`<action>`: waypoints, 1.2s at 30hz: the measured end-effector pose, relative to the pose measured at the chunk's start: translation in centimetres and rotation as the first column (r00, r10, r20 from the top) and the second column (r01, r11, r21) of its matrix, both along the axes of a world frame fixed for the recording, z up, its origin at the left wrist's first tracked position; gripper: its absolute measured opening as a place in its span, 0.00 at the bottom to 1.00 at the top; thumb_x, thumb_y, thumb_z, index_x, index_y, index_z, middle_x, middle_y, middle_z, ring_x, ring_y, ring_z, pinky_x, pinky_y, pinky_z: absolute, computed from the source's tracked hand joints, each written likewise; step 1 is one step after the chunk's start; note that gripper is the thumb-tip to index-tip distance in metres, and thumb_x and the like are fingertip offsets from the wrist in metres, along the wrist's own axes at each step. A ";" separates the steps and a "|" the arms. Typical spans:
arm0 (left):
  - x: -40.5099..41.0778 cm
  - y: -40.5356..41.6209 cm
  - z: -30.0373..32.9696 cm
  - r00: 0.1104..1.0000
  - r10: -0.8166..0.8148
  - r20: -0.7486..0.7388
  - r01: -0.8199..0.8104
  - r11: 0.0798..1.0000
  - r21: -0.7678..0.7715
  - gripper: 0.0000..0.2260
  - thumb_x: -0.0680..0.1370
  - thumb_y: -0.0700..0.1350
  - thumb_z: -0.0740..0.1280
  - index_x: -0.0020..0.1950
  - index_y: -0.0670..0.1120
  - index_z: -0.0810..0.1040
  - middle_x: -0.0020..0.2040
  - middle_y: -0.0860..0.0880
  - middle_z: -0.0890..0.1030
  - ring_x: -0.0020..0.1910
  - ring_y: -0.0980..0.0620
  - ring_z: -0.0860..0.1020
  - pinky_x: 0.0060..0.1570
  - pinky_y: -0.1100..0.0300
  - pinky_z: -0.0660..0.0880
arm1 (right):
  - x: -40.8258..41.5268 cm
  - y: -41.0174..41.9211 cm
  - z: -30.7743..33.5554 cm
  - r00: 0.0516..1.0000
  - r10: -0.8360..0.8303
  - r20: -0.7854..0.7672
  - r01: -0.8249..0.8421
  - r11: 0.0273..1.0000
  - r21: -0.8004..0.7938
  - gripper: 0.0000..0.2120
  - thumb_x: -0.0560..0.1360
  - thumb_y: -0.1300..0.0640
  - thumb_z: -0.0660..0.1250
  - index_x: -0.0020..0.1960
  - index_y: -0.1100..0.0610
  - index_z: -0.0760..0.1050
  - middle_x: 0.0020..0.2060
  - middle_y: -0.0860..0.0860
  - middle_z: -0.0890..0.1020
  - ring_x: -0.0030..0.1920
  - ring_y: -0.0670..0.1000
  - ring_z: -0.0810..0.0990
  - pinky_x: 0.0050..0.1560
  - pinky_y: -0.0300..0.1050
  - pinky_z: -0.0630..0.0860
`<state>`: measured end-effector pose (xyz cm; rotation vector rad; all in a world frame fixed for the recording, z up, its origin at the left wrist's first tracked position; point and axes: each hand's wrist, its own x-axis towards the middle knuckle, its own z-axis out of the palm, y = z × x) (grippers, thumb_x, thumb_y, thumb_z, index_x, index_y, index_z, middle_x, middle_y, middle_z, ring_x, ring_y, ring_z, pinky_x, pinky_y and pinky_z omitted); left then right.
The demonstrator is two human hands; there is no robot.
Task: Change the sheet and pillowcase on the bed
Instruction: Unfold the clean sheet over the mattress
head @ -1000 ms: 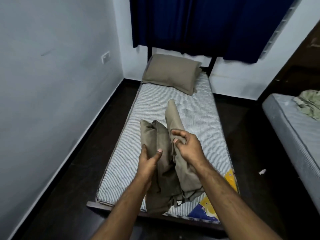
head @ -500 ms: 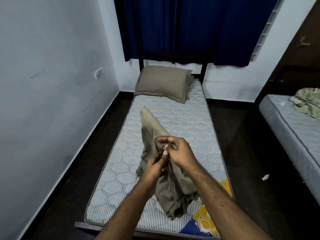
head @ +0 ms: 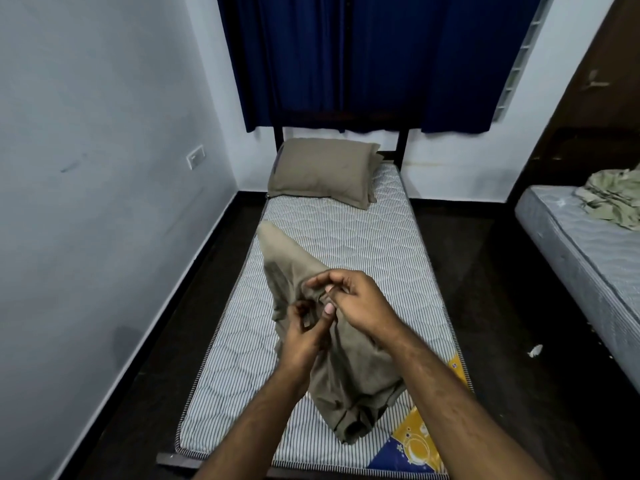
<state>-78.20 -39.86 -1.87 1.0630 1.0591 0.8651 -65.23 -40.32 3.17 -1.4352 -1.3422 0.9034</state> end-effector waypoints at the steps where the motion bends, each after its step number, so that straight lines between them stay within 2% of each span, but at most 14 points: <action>1: -0.3 0.2 -0.3 0.999 0.032 -0.024 -0.031 0.999 0.030 0.33 0.69 0.61 0.77 0.67 0.54 0.67 0.62 0.54 0.80 0.56 0.58 0.82 0.61 0.47 0.79 | -0.1 -0.2 0.4 0.998 0.027 0.051 -0.027 1.000 0.003 0.18 0.79 0.68 0.60 0.50 0.49 0.84 0.49 0.45 0.86 0.54 0.46 0.84 0.58 0.43 0.79; 3: -0.9 0.4 0.0 0.994 0.105 -0.028 -0.102 0.988 0.115 0.42 0.65 0.55 0.81 0.71 0.52 0.61 0.64 0.55 0.77 0.60 0.60 0.80 0.65 0.49 0.77 | -0.3 -0.5 1.4 0.964 0.076 0.255 -0.088 0.995 0.037 0.17 0.77 0.65 0.60 0.49 0.46 0.81 0.47 0.43 0.85 0.50 0.48 0.84 0.56 0.51 0.81; 5: -1.4 1.5 0.2 0.980 0.195 -0.027 -0.183 0.955 0.232 0.49 0.64 0.47 0.84 0.74 0.52 0.55 0.68 0.57 0.72 0.65 0.59 0.76 0.69 0.55 0.73 | -0.6 -0.9 2.8 0.839 0.089 0.537 -0.153 0.985 0.076 0.14 0.75 0.62 0.61 0.49 0.44 0.77 0.47 0.39 0.82 0.49 0.42 0.81 0.53 0.50 0.79; 8: -2.5 3.2 1.1 0.960 0.255 -0.118 -0.207 0.926 0.316 0.58 0.58 0.53 0.87 0.77 0.60 0.52 0.72 0.53 0.72 0.68 0.54 0.75 0.68 0.53 0.73 | -1.3 -1.4 5.1 0.708 0.056 0.704 -0.202 0.971 0.126 0.13 0.71 0.60 0.61 0.44 0.42 0.69 0.45 0.40 0.77 0.47 0.43 0.76 0.48 0.50 0.76; 10: -3.2 3.9 1.3 0.976 0.200 -0.080 -0.164 0.931 0.326 0.50 0.57 0.54 0.86 0.73 0.53 0.64 0.62 0.49 0.81 0.60 0.48 0.82 0.60 0.47 0.79 | -1.4 -1.4 5.9 0.702 0.034 0.712 -0.210 0.964 0.161 0.11 0.70 0.60 0.59 0.42 0.43 0.68 0.44 0.41 0.77 0.46 0.43 0.75 0.47 0.51 0.76; 13: -3.5 4.0 3.1 0.967 0.156 -0.201 -0.053 0.897 0.439 0.22 0.65 0.51 0.82 0.55 0.51 0.79 0.46 0.54 0.85 0.49 0.49 0.84 0.45 0.59 0.80 | -1.2 -1.0 6.4 0.768 -0.034 0.640 -0.149 0.962 0.230 0.11 0.70 0.63 0.60 0.44 0.47 0.71 0.43 0.41 0.77 0.47 0.44 0.76 0.49 0.53 0.76; 16: -3.4 3.5 4.8 0.903 0.235 -0.359 -0.023 0.862 0.506 0.23 0.66 0.67 0.74 0.53 0.55 0.80 0.42 0.55 0.85 0.44 0.53 0.83 0.43 0.52 0.80 | -1.2 -0.2 6.7 0.795 -0.154 0.586 -0.061 0.942 0.331 0.13 0.71 0.64 0.62 0.47 0.46 0.75 0.46 0.41 0.78 0.50 0.47 0.77 0.51 0.54 0.76; 20: -3.5 2.8 6.5 0.864 0.322 -0.388 -0.119 0.878 0.464 0.26 0.67 0.70 0.68 0.57 0.55 0.78 0.48 0.52 0.85 0.51 0.46 0.82 0.53 0.47 0.79 | -1.9 0.4 6.9 0.584 -0.426 0.691 0.012 0.855 0.518 0.09 0.74 0.58 0.64 0.49 0.46 0.79 0.52 0.44 0.77 0.54 0.51 0.73 0.53 0.54 0.73; 22: -3.7 2.6 7.3 0.894 0.340 -0.290 -0.209 0.892 0.401 0.21 0.72 0.63 0.70 0.59 0.53 0.79 0.50 0.53 0.84 0.54 0.48 0.81 0.58 0.48 0.77 | -2.3 0.3 6.6 0.474 -0.514 0.715 0.055 0.828 0.558 0.12 0.76 0.51 0.60 0.55 0.45 0.80 0.59 0.46 0.76 0.59 0.52 0.71 0.55 0.52 0.70; 25: -4.1 2.7 8.5 0.925 0.367 -0.097 -0.321 0.892 0.319 0.17 0.77 0.58 0.71 0.62 0.50 0.81 0.52 0.55 0.84 0.56 0.51 0.82 0.62 0.49 0.77 | -2.2 -0.1 4.8 0.374 -0.484 0.791 0.141 0.873 0.467 0.20 0.76 0.50 0.66 0.68 0.43 0.75 0.70 0.49 0.69 0.66 0.53 0.65 0.60 0.55 0.68; 28: -4.1 2.6 10.2 0.925 0.331 0.187 -0.360 0.920 0.154 0.15 0.79 0.55 0.70 0.61 0.47 0.82 0.52 0.51 0.86 0.53 0.52 0.84 0.58 0.47 0.80 | -1.3 -0.1 1.8 0.493 -0.332 0.804 0.315 0.930 0.191 0.30 0.77 0.43 0.67 0.76 0.47 0.64 0.75 0.52 0.60 0.72 0.56 0.61 0.65 0.61 0.67; 31: -4.3 2.7 11.5 0.904 0.272 0.329 -0.323 0.940 0.110 0.17 0.80 0.55 0.69 0.63 0.46 0.81 0.54 0.48 0.86 0.55 0.52 0.84 0.61 0.48 0.79 | -0.4 0.0 -0.3 0.817 -0.195 0.542 0.321 0.936 -0.148 0.37 0.79 0.35 0.60 0.80 0.55 0.57 0.72 0.56 0.67 0.72 0.57 0.67 0.69 0.56 0.66; 33: -4.4 2.9 11.9 0.895 0.212 0.392 -0.279 0.953 0.122 0.23 0.78 0.59 0.70 0.67 0.46 0.79 0.60 0.46 0.84 0.61 0.49 0.82 0.65 0.45 0.75 | -0.2 -0.3 -0.7 0.956 -0.177 0.234 0.227 0.952 -0.207 0.40 0.76 0.28 0.56 0.76 0.56 0.64 0.60 0.50 0.77 0.63 0.51 0.76 0.63 0.47 0.71; 36: -4.2 2.5 12.3 0.890 0.142 0.433 -0.219 0.967 0.132 0.26 0.78 0.60 0.69 0.69 0.44 0.77 0.63 0.43 0.82 0.64 0.45 0.80 0.68 0.43 0.73 | -0.3 -0.8 -0.5 0.992 -0.115 -0.048 0.107 0.983 -0.148 0.33 0.76 0.30 0.55 0.69 0.53 0.73 0.57 0.45 0.82 0.58 0.43 0.80 0.61 0.41 0.74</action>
